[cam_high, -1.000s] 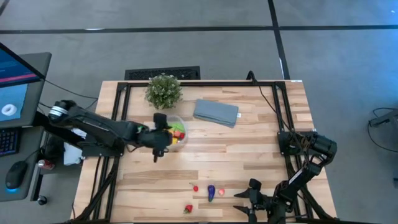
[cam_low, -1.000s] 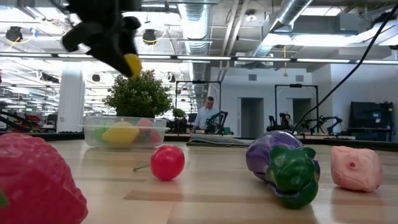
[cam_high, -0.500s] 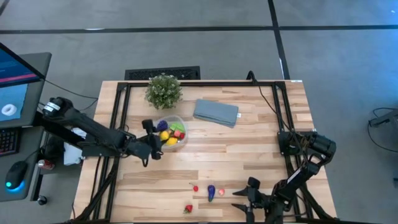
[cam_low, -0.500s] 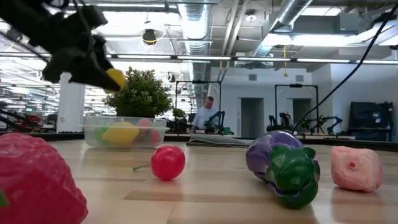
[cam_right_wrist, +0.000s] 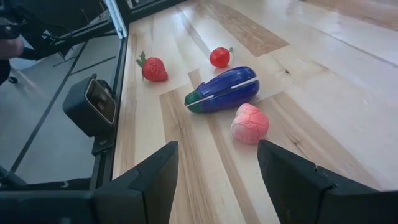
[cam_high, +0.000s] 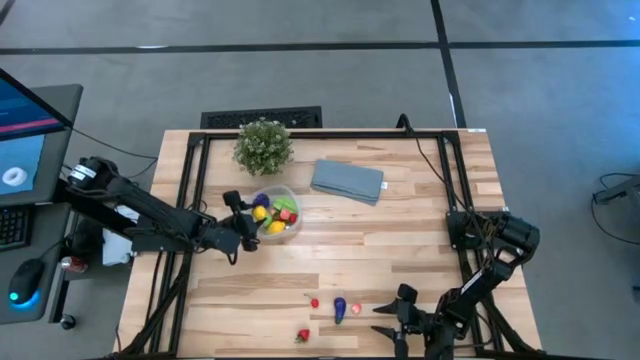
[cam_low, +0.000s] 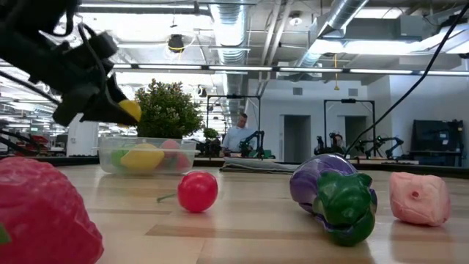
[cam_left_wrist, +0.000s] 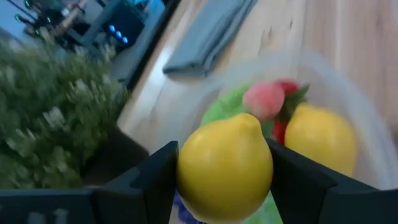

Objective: Pick and placing Produce into tupperware
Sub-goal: Put the yellow lemon into the transparent bin

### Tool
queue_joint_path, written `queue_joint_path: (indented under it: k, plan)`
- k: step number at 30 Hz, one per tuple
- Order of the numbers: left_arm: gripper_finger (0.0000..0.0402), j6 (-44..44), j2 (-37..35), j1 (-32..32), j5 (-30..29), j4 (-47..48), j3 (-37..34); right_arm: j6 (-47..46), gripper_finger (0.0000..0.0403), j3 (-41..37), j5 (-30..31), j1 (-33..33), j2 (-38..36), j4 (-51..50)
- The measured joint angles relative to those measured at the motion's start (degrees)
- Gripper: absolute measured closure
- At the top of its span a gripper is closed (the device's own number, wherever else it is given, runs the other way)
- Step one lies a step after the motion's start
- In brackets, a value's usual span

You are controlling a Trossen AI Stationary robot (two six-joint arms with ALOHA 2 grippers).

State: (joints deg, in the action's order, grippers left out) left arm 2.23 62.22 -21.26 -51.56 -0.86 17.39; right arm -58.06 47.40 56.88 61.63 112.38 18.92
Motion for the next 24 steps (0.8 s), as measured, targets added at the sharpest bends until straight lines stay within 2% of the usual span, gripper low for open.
queue_joint_path:
  k: [10, 15, 24]
  plan:
    - [0.0197, 1.0, 0.0, 3.7, 3.6, -0.2, -1.6, 0.0, 0.0159, 0.0, 0.0, 0.0, 0.0, 0.0]
    - [0.0196, 0.8, 0.0, 6.6, 7.4, -0.2, -1.6, 0.0, 0.0159, 0.0, 0.0, 0.0, 0.0, 0.0]
    - [0.0159, -0.2, 0.0, 8.6, 7.7, -1.1, -1.6, 0.0, 0.0159, 0.0, 0.0, 0.0, 0.0, 0.0]
